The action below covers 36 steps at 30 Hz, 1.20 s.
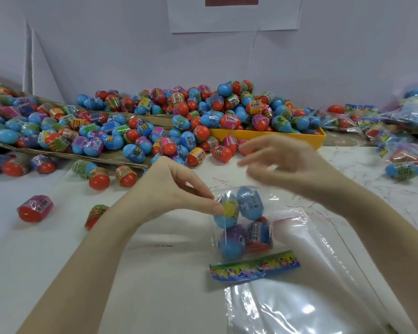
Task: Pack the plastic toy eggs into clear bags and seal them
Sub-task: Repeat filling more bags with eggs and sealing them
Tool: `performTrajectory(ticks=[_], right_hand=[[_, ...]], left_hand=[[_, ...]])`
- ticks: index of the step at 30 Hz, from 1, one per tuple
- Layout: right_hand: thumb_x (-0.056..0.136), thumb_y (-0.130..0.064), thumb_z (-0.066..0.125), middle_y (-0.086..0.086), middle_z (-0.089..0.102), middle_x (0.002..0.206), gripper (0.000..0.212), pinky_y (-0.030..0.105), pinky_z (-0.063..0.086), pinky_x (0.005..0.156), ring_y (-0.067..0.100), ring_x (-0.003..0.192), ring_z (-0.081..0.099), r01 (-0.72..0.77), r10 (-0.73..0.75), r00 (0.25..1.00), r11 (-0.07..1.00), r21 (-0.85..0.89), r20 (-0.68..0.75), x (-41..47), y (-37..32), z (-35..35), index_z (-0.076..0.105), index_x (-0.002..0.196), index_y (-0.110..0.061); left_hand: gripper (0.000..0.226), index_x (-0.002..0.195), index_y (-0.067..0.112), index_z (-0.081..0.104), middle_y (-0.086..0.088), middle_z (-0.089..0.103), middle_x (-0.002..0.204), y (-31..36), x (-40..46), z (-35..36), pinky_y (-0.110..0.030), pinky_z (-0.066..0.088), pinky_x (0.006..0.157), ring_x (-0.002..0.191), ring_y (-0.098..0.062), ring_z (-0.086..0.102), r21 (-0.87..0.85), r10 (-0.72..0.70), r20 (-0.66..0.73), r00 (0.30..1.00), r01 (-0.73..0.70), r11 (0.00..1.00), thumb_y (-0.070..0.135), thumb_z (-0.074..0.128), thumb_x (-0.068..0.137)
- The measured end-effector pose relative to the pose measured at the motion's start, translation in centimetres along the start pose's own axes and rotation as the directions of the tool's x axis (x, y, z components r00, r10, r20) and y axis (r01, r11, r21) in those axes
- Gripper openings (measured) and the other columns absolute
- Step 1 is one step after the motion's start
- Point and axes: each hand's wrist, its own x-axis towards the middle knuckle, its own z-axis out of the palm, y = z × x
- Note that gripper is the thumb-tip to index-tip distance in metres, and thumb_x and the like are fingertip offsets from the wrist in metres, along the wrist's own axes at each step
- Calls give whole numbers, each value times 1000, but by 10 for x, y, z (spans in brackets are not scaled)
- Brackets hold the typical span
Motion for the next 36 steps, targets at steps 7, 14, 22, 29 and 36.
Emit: performTrajectory(ticks=[7, 14, 22, 29, 36], right_hand=[[59, -25, 83, -1, 73, 92, 43, 25, 56, 68, 16, 87, 69, -182, 153, 929, 982, 56, 338, 2, 15, -1, 68, 100, -19], [52, -16, 80, 7, 73, 86, 33, 20, 53, 62, 17, 76, 70, -144, 85, 957, 969, 200, 279, 1, 20, -8, 75, 85, -18], [57, -14, 78, 3, 73, 77, 26, 19, 53, 57, 13, 68, 69, -84, -9, 972, 920, 382, 235, 4, 25, -10, 76, 81, -23], [68, -20, 59, -3, 73, 88, 27, 18, 54, 60, 11, 77, 70, -38, 78, 995, 859, 511, -57, 2, 24, -24, 72, 92, -24], [60, -44, 79, -3, 73, 81, 51, 17, 50, 51, 13, 70, 70, -232, 196, 960, 957, 175, 202, 4, 9, 2, 58, 105, -29]], left_hand=[[25, 65, 17, 75, -1, 72, 67, -8, 2, 0, -13, 51, 58, 64, -11, 70, -95, 99, -2, 995, -99, 991, 22, 79, 41], [50, 97, 22, 61, 4, 74, 86, -9, 3, 2, -20, 55, 63, 79, -16, 71, -331, 19, -6, 1000, -20, 944, 36, 85, 56], [2, 63, 24, 76, 0, 72, 66, -3, 1, 10, -15, 50, 53, 61, -8, 68, -242, 11, 115, 993, 17, 970, 24, 76, 61], [15, 56, 18, 74, 0, 69, 58, -4, 2, 9, -14, 49, 48, 54, -6, 65, -402, 32, 10, 999, -25, 915, 30, 71, 48], [13, 61, 27, 75, 2, 71, 63, -4, 5, 17, -14, 49, 50, 57, -8, 67, -314, 64, -52, 997, -77, 946, 37, 82, 54]])
